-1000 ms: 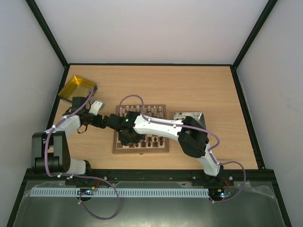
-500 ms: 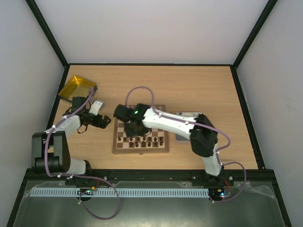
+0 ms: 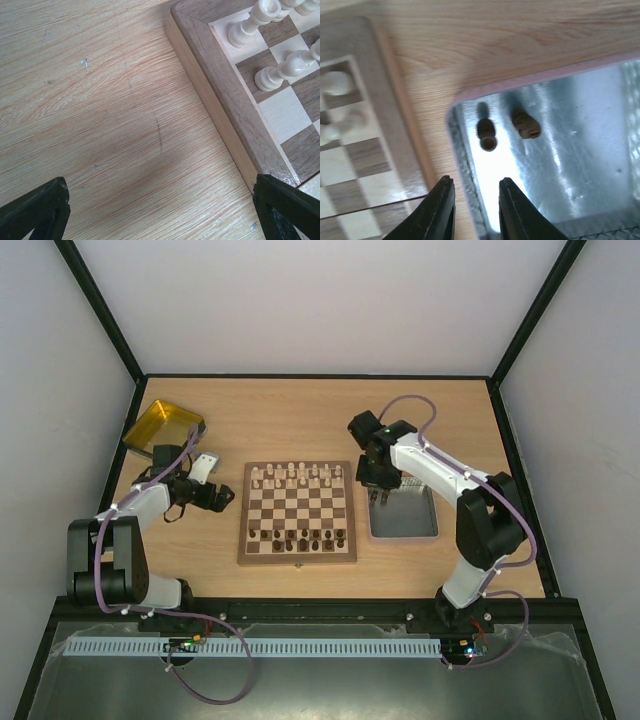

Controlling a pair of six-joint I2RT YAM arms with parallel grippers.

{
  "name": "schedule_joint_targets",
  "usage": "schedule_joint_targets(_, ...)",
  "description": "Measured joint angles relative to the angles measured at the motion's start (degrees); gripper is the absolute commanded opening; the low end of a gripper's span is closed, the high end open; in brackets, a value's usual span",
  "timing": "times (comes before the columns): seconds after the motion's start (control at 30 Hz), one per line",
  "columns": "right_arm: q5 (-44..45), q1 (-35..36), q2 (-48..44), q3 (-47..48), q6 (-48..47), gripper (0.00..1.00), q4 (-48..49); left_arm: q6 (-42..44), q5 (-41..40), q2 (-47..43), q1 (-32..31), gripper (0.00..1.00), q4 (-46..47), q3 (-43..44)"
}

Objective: Set up the chess pieces on the board
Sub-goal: Pick up the chess piece from the storage box.

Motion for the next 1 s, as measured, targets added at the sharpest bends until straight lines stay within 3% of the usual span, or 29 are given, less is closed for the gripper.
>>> schedule_joint_targets(0.33,-0.5,-9.6,0.0,-7.8,-1.9,0.24,5.1,0.0,0.2,0.1,0.0,0.99,0.0,0.0)
schedule_joint_targets(1.0,-3.1,-9.6,0.0,-11.6,-1.9,0.24,10.6,0.2,0.5,0.1,0.0,0.99,-0.2,0.0)
